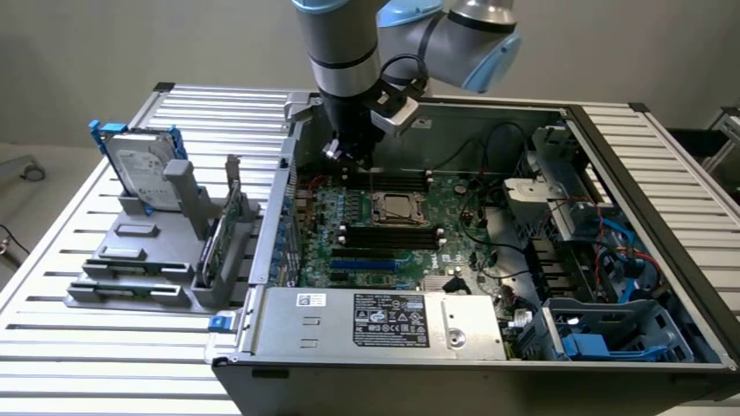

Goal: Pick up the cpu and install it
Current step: 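Install the first cpu locking lever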

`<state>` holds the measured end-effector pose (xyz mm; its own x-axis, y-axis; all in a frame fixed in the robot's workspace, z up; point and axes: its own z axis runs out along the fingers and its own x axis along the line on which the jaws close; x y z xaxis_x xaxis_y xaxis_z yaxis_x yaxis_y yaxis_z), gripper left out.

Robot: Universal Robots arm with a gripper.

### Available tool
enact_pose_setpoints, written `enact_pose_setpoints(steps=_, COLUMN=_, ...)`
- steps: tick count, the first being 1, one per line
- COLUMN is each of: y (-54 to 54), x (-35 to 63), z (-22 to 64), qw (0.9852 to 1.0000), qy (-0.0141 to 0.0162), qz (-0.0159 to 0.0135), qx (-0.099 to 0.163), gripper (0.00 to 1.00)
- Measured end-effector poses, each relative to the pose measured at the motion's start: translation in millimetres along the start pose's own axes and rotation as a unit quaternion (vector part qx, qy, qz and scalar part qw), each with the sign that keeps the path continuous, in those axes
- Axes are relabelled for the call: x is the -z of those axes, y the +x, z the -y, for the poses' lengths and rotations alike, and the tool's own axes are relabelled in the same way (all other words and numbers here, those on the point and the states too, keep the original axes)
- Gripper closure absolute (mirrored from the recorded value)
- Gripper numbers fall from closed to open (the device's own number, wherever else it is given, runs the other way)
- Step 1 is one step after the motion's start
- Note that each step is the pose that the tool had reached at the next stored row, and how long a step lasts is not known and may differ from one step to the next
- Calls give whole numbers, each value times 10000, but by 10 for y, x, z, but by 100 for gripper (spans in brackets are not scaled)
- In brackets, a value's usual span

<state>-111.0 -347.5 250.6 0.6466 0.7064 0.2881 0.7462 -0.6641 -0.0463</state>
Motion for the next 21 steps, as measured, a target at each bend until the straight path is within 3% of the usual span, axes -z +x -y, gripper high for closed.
enact_pose_setpoints(steps=10, y=-135, x=18, z=151, qw=9999, qy=113, qz=109, qx=-48, gripper=89)
enact_pose_setpoints(steps=21, y=-94, x=-9, z=209, qw=9999, qy=106, qz=102, qx=-48, gripper=89)
